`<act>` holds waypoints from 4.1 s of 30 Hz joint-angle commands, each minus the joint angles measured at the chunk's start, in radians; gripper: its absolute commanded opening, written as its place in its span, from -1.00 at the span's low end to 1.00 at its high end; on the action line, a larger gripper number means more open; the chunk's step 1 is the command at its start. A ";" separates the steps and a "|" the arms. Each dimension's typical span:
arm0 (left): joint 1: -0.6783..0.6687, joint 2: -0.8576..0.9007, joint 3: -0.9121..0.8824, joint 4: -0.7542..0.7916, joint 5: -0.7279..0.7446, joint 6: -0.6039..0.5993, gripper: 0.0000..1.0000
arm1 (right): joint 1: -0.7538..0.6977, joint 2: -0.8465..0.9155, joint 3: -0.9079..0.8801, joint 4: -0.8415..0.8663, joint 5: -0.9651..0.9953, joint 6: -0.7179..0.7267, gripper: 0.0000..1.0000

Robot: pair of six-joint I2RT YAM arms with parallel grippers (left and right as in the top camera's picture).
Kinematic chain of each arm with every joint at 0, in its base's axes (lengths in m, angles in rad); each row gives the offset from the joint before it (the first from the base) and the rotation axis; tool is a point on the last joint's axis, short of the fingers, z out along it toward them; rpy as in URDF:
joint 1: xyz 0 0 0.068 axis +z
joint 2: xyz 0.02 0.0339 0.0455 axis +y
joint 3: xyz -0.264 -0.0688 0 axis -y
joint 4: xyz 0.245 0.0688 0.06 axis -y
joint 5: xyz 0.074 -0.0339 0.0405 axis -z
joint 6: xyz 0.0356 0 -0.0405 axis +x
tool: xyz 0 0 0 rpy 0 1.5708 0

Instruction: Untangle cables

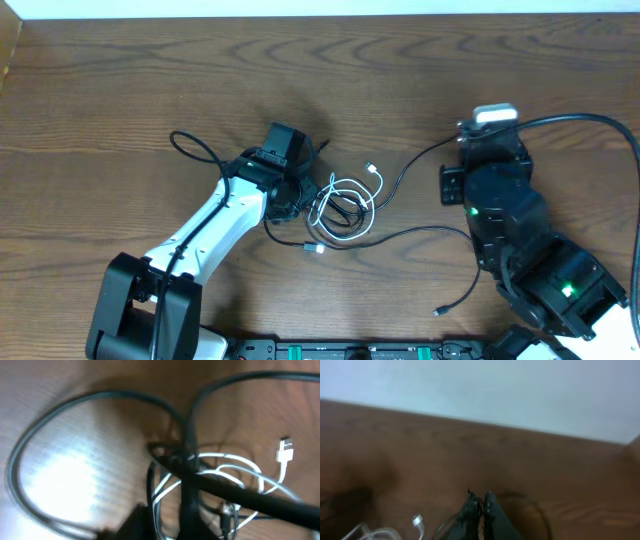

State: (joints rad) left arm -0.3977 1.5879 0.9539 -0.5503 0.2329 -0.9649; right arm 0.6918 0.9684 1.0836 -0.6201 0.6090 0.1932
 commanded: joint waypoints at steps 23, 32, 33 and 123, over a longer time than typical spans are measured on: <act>0.073 -0.138 -0.008 -0.035 0.016 0.071 -0.76 | -0.004 0.638 0.010 0.040 -0.840 0.773 0.00; 0.073 -0.138 -0.008 -0.035 0.017 0.071 -0.76 | 0.004 0.752 0.010 0.111 -0.833 0.818 -0.31; 0.073 -0.138 -0.008 -0.035 0.017 0.071 -0.76 | 0.004 0.774 0.010 0.138 -0.860 0.821 -0.53; -0.311 -0.121 -0.010 0.692 0.156 0.699 0.13 | -0.677 0.066 0.010 0.128 -1.402 0.057 -0.98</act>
State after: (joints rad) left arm -0.6704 1.4551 0.9413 0.1032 0.5411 -0.2829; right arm 0.0170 1.0351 1.0843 -0.4854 -0.7738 0.2657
